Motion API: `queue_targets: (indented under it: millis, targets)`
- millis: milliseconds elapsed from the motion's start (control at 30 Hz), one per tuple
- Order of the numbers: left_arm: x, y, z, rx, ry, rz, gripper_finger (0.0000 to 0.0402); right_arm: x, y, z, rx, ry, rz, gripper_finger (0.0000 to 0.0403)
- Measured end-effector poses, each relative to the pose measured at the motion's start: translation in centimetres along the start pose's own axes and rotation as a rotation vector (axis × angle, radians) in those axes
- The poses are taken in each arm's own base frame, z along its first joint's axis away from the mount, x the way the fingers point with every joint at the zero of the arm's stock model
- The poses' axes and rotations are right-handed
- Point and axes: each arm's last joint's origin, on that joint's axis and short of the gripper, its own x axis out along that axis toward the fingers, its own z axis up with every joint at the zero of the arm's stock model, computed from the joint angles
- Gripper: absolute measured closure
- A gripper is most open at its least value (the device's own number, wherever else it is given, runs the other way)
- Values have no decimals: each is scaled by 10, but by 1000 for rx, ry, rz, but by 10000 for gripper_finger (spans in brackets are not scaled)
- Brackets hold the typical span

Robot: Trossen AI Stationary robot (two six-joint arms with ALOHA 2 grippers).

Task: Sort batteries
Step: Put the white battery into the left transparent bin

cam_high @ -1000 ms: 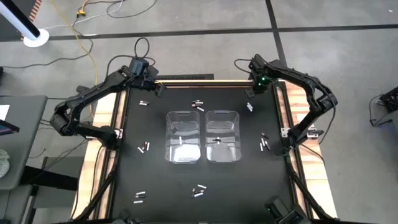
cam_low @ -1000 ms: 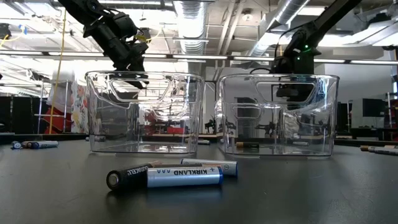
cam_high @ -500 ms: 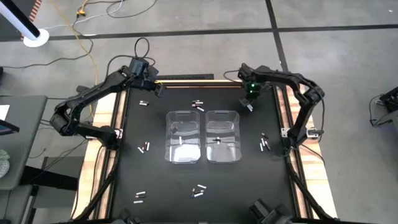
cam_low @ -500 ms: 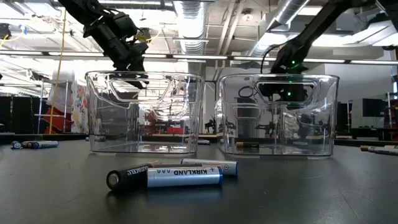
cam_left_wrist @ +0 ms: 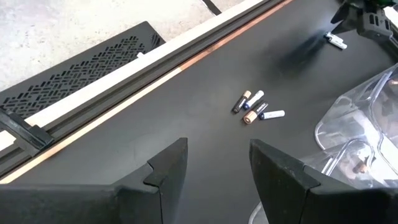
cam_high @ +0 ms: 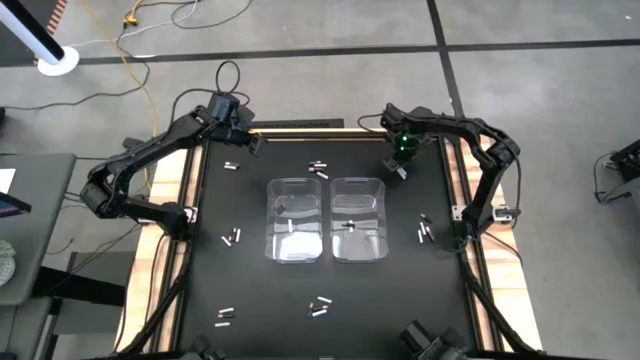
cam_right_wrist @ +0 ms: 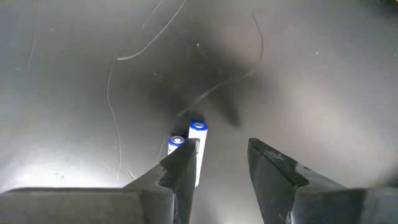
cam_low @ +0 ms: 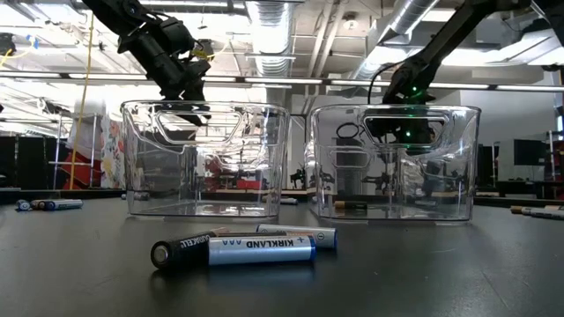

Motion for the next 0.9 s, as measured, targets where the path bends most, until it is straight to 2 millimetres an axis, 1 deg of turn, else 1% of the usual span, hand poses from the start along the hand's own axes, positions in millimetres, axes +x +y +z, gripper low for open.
queue_targets:
  millis: [300, 567, 700, 900]
  targets:
    - [0, 0, -1, -2, 8, 1, 233, 21, 1, -20, 1, 76, -7, 244]
    - [0, 0, -1, -1, 7, 1, 233, 25, 2, -23, 88, 94, -12, 248]
    - [0, 0, -1, -9, 6, 1, 233, 25, 2, -25, 139, 118, -4, 271]
    - [0, 0, -1, -10, 7, 1, 233, 25, 3, -27, 150, 141, 39, 319]
